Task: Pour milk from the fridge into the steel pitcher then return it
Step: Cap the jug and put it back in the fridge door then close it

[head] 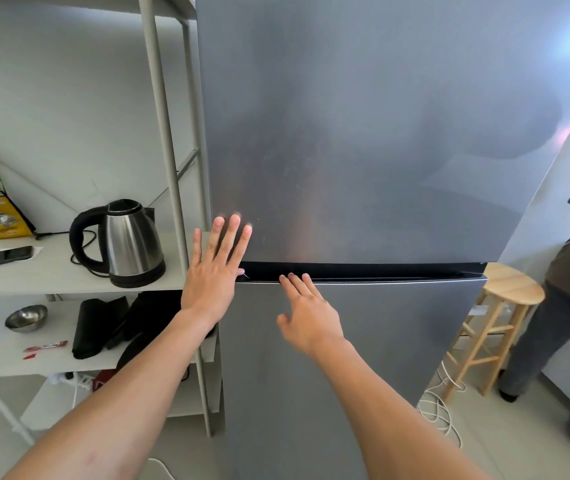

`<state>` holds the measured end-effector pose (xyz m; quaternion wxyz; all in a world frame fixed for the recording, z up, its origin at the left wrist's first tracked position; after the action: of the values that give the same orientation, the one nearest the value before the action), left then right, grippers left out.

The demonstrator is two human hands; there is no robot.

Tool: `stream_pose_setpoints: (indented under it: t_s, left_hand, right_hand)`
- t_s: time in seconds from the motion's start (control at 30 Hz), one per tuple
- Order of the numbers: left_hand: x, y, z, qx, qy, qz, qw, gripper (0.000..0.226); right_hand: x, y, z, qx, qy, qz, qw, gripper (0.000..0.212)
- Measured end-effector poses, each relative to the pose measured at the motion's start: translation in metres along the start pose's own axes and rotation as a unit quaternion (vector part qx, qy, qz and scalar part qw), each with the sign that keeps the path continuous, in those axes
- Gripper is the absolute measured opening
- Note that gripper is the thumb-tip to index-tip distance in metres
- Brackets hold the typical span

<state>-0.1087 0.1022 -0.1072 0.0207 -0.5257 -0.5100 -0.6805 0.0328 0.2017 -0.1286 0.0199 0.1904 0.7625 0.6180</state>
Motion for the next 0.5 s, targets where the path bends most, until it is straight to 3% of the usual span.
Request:
stream_pose_setpoints:
  t_s: [0.5]
  left_hand:
    - [0.003, -0.013, -0.004, 0.001, -0.027, 0.013, 1.000, 0.092]
  right_hand:
    - [0.007, -0.001, 0.001, -0.004, -0.013, -0.010, 1.000, 0.068]
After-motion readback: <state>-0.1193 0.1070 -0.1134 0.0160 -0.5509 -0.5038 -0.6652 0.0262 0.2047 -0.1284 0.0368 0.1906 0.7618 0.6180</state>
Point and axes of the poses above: each hand's wrist, its own x-axis towards the middle knuckle, its own y-axis out of the back of the hand, z = x × y, the point moved 6 cm from there along x, towards the middle knuckle, and after that the axes turned 11 degrees about y, right-handed, at the moved point
